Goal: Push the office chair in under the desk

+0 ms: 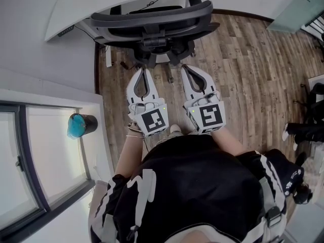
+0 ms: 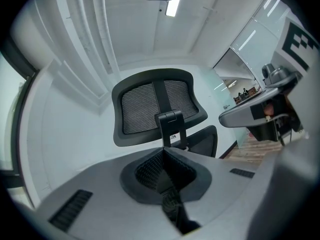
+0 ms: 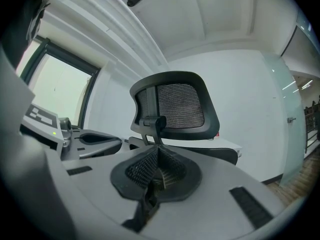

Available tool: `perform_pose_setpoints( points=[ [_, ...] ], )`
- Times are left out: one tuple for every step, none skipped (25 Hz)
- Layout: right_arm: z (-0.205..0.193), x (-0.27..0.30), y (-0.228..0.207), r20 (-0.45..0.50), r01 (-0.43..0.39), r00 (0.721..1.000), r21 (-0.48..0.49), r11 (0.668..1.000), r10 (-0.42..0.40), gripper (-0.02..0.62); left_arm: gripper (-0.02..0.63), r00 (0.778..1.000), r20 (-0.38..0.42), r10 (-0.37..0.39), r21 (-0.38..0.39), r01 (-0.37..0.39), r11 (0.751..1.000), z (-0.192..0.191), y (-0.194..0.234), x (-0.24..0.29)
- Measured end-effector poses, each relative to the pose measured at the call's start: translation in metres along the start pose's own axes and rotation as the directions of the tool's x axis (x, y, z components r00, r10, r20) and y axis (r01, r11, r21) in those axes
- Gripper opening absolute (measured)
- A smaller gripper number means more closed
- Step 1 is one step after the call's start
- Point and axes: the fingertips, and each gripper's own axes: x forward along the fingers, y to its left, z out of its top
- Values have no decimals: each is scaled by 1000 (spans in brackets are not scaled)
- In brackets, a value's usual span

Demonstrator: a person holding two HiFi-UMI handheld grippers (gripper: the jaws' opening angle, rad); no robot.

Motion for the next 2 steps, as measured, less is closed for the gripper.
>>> perform_pose_setpoints(
  points=[
    [0, 0, 0, 3, -1, 1000, -1, 1000, 1, 8, 8, 1000, 1, -1, 0, 1, 1000, 0, 0, 0],
    [1, 1, 0, 5, -2, 1000, -1, 1000, 2, 8, 8, 1000, 3, -1, 0, 1, 1000, 1, 0, 1]
  ],
)
